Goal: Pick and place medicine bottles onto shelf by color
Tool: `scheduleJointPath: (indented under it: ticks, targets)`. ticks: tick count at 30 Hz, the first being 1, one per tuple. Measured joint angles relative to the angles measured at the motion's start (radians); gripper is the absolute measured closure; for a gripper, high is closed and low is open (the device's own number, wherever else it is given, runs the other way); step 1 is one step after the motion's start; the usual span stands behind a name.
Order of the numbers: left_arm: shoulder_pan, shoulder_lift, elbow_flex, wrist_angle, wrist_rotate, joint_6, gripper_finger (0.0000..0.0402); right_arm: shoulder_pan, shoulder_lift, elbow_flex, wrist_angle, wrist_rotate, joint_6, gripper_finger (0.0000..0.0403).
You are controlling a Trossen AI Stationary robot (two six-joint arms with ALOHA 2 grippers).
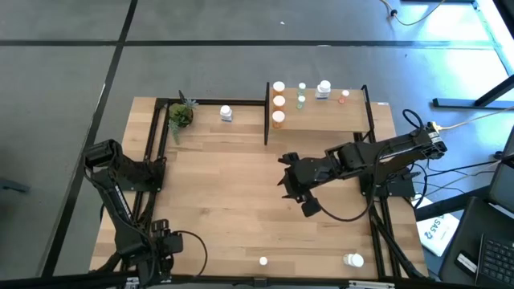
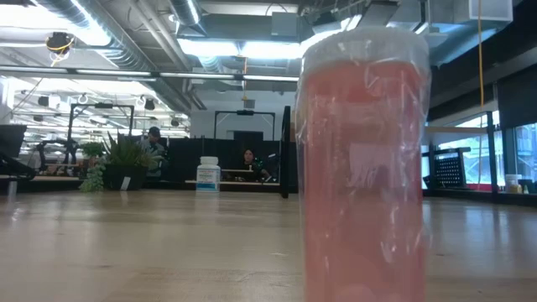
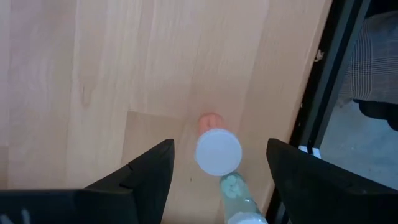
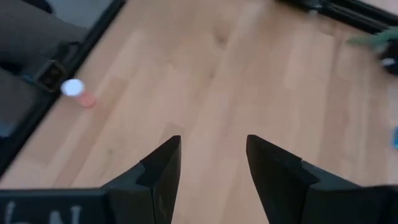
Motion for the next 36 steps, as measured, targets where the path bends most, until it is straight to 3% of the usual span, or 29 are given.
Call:
scheduleJointPath:
  ticks: [6,36]
  targets:
    - [0.000,0.000,-0.020,0.005,-0.002,-0.006,0.0152,0.001,0.000,0.000,0.020,-0.093,-0.003,0.0217]
    - [0.000,0.120,-0.021,0.032,0.011,-0.056,0.0152,0.000,0.000,0.000,0.024,-0.094,-0.004,0.0217]
